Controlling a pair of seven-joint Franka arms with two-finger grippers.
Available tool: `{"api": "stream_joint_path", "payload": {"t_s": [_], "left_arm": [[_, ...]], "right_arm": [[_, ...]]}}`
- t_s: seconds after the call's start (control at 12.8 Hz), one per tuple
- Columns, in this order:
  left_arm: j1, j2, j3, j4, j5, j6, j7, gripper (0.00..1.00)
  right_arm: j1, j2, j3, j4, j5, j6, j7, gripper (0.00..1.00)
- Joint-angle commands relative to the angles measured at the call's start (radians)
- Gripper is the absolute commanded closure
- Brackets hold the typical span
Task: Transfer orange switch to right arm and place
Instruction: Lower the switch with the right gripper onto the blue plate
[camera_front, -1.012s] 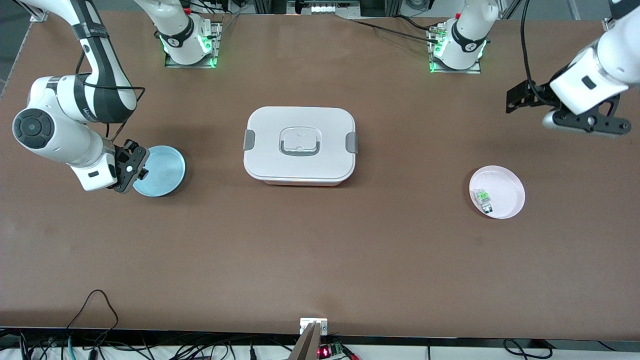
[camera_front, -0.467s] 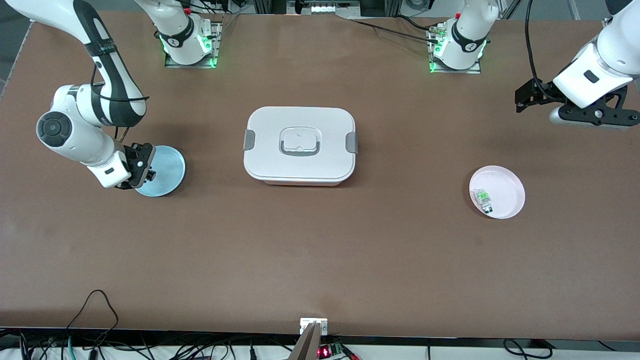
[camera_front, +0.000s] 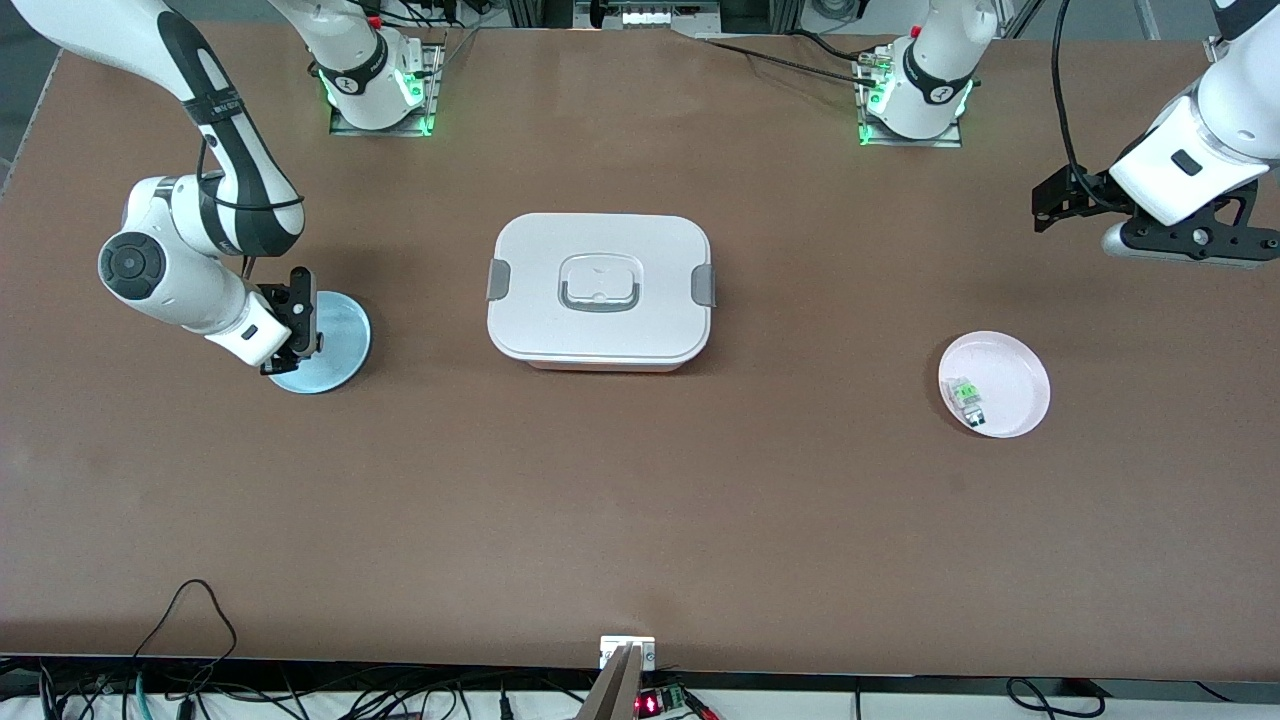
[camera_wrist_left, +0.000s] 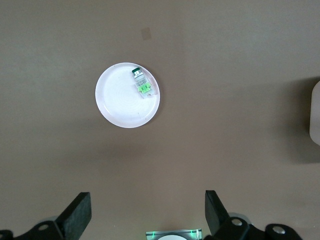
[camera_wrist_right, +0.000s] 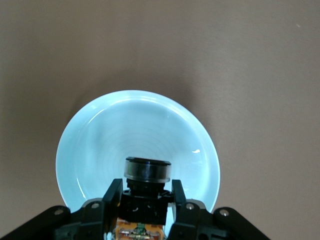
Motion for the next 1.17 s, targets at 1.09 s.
{"api": "stream_joint_path", "payload": {"t_s": [1.09], "left_arm": [[0.001,0.018,-0.002,0.030,-0.020,-0.006,0.006,0.00]], "right_arm": [[-0.079,0.076,0.010,-0.124,0.007,0.230,-0.097,0.64]]}}
